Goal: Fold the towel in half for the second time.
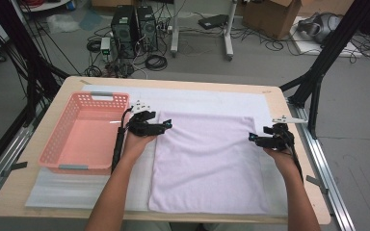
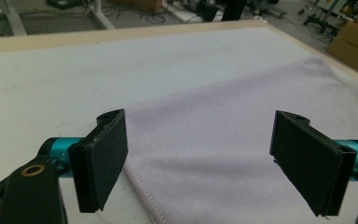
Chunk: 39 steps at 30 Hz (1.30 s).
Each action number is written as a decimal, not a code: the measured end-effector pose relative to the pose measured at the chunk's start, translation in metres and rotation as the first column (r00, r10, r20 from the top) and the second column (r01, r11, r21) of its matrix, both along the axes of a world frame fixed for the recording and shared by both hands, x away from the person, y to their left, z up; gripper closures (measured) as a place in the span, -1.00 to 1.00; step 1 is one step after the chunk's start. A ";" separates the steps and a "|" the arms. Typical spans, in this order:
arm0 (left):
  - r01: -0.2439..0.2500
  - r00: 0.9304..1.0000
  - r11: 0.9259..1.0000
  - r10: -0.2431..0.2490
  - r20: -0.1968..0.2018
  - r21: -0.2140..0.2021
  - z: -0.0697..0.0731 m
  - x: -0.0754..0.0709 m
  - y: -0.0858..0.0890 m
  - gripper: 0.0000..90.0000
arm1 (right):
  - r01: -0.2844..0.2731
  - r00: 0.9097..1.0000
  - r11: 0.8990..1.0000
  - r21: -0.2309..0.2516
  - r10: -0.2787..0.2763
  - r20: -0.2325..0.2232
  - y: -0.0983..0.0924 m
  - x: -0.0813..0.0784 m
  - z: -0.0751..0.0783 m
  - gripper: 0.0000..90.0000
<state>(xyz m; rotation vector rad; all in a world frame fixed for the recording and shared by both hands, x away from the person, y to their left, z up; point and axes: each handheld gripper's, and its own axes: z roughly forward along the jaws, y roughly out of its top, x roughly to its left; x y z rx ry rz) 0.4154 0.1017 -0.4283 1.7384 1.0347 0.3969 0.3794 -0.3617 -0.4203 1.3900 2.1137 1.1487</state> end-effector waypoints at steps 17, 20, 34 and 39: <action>-0.089 0.987 0.971 0.117 -0.112 0.223 -0.022 0.011 -0.016 -0.01 | 0.103 0.990 0.988 -0.119 -0.113 -0.085 0.014 0.023 -0.022 0.10; -0.077 0.986 0.977 0.104 -0.128 0.200 -0.021 0.010 -0.014 0.31 | 0.092 0.991 0.991 -0.100 -0.101 -0.093 0.015 0.022 -0.022 0.58; -0.111 0.990 0.993 0.107 -0.093 -0.039 0.003 0.003 -0.001 0.91 | 0.130 0.991 0.991 0.027 -0.130 0.000 0.005 0.014 -0.004 0.89; -0.078 0.995 0.996 0.074 -0.073 -0.044 0.011 -0.007 0.000 0.91 | 0.084 0.995 0.996 0.032 -0.085 0.045 0.000 -0.001 0.007 0.89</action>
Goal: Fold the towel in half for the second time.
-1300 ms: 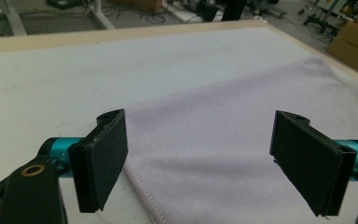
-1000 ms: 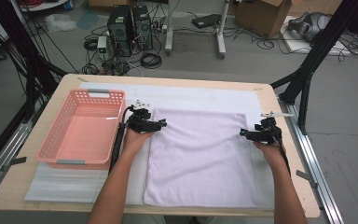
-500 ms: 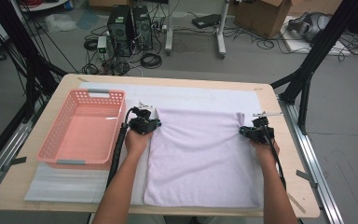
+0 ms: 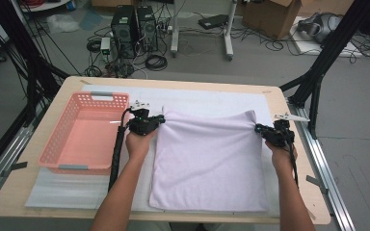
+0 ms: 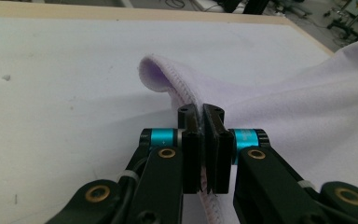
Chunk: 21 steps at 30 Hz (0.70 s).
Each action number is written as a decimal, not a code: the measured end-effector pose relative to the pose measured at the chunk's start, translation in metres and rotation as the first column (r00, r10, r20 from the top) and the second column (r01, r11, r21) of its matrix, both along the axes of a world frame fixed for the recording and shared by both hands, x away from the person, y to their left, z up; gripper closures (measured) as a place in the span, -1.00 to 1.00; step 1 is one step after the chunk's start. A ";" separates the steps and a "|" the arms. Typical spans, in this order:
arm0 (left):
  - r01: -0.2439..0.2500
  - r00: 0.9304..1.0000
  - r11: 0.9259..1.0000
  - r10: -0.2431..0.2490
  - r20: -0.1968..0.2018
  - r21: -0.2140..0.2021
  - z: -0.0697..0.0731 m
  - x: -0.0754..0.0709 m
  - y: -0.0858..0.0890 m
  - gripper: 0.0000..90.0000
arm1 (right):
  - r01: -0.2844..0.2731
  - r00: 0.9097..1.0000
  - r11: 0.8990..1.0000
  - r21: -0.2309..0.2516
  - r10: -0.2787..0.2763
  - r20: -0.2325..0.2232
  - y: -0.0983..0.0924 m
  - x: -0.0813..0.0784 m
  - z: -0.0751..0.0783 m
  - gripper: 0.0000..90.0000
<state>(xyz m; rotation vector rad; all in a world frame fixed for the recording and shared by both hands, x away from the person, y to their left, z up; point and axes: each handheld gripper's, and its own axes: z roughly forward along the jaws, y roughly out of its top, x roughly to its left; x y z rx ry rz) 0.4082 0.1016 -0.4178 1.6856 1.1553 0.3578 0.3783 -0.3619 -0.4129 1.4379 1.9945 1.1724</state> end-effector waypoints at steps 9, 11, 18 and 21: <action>0.046 0.999 0.999 -0.047 0.020 0.022 0.003 -0.030 0.006 0.91 | -0.064 0.998 0.997 0.044 0.063 0.009 -0.006 -0.033 0.004 0.88; 0.058 0.998 0.998 -0.059 0.024 0.031 0.004 -0.036 0.006 0.91 | -0.071 0.997 0.996 0.044 0.071 0.012 -0.007 -0.039 0.004 0.88; 0.101 0.993 0.994 -0.102 0.053 0.032 0.006 -0.064 0.009 0.91 | -0.095 0.995 0.994 0.048 0.094 0.022 -0.010 -0.067 0.005 0.88; 0.117 0.991 0.992 -0.120 0.059 0.052 0.003 -0.078 0.010 0.91 | -0.111 0.994 0.993 0.045 0.110 0.022 -0.010 -0.078 0.003 0.88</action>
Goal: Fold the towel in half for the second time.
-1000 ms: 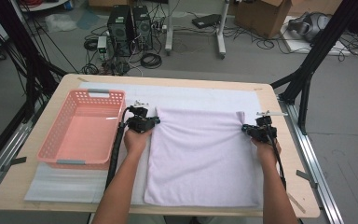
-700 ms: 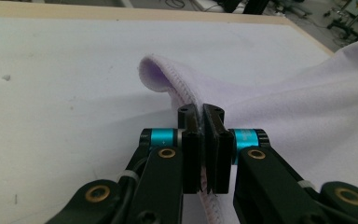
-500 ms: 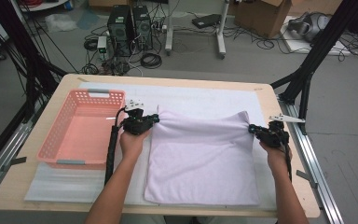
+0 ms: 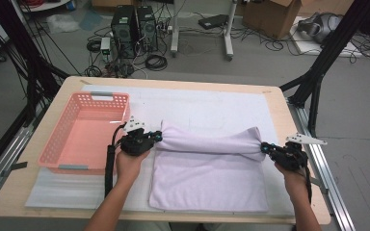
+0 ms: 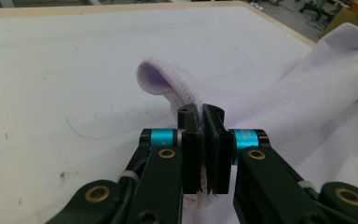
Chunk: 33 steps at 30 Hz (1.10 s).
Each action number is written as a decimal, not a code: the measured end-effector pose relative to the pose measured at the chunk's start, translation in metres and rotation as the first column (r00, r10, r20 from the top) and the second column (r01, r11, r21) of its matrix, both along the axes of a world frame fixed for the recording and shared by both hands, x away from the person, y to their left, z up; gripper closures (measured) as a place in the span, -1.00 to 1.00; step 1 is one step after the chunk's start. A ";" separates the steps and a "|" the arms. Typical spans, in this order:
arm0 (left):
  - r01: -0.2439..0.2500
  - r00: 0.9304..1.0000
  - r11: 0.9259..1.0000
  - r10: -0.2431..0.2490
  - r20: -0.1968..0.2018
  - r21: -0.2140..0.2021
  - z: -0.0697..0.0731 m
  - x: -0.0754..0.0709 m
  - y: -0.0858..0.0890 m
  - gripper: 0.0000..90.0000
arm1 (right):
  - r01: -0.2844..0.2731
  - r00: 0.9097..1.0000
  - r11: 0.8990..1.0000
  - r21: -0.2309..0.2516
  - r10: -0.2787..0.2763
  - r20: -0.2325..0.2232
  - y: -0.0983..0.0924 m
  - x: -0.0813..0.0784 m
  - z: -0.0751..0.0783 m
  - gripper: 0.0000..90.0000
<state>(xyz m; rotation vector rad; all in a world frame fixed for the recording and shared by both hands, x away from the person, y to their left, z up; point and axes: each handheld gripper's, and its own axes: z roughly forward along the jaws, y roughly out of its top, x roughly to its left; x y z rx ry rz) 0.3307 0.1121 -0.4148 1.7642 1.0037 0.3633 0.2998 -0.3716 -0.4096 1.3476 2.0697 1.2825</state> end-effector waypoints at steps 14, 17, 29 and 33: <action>0.063 0.996 0.997 -0.060 -0.068 0.053 -0.027 -0.025 0.004 0.72 | -0.033 0.997 0.999 -0.030 0.030 -0.069 0.003 -0.032 -0.014 0.84; 0.023 0.996 0.999 -0.021 -0.082 0.025 -0.025 -0.016 0.004 0.10 | 0.009 0.997 1.000 0.007 -0.008 -0.080 0.002 -0.028 -0.010 0.49; 0.022 0.989 1.000 -0.020 -0.145 0.012 -0.020 0.029 -0.006 0.00 | 0.082 0.979 0.994 -0.070 -0.093 -0.180 0.019 0.035 -0.001 -0.04; 0.066 0.982 0.997 -0.059 -0.182 0.035 -0.024 0.031 -0.009 0.66 | 0.049 0.968 0.992 -0.114 -0.076 -0.240 0.024 0.051 -0.015 0.50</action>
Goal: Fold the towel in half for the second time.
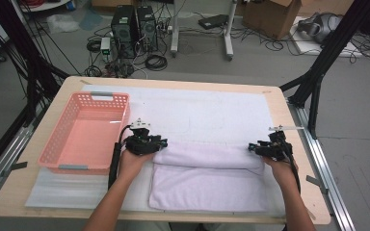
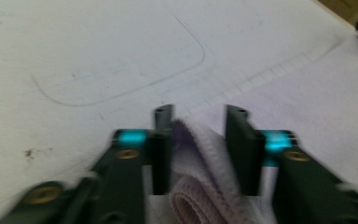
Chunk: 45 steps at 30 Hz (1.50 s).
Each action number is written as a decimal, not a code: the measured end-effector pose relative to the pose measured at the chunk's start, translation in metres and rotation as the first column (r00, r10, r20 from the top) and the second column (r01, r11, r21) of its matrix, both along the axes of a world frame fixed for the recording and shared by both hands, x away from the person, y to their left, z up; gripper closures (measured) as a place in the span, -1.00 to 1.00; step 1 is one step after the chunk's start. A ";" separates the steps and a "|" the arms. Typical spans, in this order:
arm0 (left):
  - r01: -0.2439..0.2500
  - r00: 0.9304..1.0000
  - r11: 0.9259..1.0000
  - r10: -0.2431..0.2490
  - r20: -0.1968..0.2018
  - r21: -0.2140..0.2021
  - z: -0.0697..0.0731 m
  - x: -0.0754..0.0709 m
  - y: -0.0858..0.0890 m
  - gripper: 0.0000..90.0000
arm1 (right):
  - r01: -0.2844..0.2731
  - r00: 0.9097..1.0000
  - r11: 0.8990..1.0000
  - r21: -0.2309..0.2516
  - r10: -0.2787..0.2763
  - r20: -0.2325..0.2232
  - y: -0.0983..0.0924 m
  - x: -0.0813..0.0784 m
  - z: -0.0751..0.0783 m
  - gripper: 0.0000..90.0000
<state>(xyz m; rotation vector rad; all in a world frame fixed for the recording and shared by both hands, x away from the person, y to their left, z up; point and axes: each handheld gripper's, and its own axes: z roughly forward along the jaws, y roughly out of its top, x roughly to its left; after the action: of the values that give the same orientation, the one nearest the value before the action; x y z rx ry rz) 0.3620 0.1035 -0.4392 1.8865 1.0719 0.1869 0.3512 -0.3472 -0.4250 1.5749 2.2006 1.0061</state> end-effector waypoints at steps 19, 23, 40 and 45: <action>0.051 0.986 0.995 -0.037 0.161 -0.086 0.020 -0.056 0.016 0.90 | -0.065 0.963 0.996 0.068 0.044 0.265 -0.010 -0.068 0.032 0.86; 0.070 0.983 0.994 -0.053 0.177 -0.087 0.017 -0.073 0.019 0.90 | -0.080 0.958 0.994 0.069 0.057 0.282 -0.008 -0.088 0.034 0.86; 0.160 0.973 0.985 -0.147 0.175 -0.064 -0.002 -0.131 0.025 0.85 | -0.151 0.949 0.986 0.070 0.125 0.288 -0.013 -0.166 0.017 0.85; 0.135 0.978 0.988 -0.120 0.168 -0.081 -0.003 -0.133 0.028 0.23 | -0.165 0.963 0.984 0.065 0.146 0.226 -0.015 -0.175 0.009 0.58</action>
<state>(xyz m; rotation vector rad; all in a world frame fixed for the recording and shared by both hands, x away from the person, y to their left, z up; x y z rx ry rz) 0.2287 0.1313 -0.4418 1.8173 0.8326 0.2106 0.1759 -0.3621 -0.4157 1.2667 2.1789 1.2675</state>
